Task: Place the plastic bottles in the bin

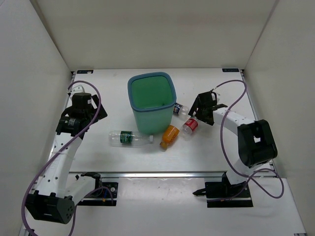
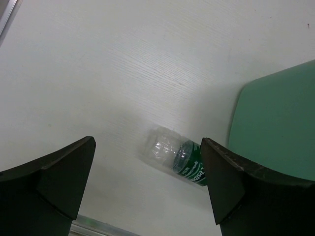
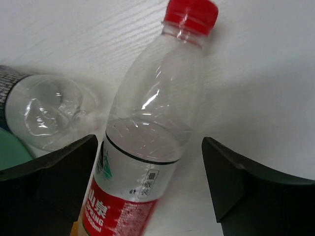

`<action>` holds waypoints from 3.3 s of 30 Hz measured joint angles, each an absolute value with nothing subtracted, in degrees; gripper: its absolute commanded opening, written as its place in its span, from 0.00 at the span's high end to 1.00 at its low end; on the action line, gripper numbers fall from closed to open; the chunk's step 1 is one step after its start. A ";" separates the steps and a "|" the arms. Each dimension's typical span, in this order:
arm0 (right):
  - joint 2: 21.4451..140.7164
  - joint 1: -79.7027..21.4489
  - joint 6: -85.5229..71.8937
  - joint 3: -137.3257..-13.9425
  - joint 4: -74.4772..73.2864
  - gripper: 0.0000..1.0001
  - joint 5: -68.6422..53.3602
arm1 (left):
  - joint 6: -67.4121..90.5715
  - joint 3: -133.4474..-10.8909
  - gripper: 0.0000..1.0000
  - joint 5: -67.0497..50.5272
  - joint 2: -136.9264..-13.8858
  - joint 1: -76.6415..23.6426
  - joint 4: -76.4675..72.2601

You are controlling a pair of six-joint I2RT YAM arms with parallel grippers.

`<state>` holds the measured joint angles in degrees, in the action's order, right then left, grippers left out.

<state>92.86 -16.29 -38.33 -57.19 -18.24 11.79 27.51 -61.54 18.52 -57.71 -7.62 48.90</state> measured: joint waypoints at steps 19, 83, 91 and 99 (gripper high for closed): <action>84.40 -15.42 -32.69 -56.55 -17.54 0.63 16.75 | 27.53 -59.51 0.02 15.29 -56.93 -7.70 47.62; 46.98 -13.04 -8.91 -48.53 -16.14 0.01 18.52 | 72.79 -37.23 0.01 14.92 -70.30 -22.26 30.68; 45.12 -8.82 -12.21 -46.15 -19.35 0.03 15.77 | 71.22 -39.31 0.13 16.91 -78.65 -22.33 28.62; 42.83 -8.80 -14.20 -44.64 -21.17 0.04 14.02 | 67.64 -42.13 0.54 23.81 -68.75 -21.56 32.62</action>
<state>42.83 -8.80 -14.20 -44.64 -21.17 14.02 67.64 -42.13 23.81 -68.75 -21.56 32.62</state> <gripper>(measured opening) 0.958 0.549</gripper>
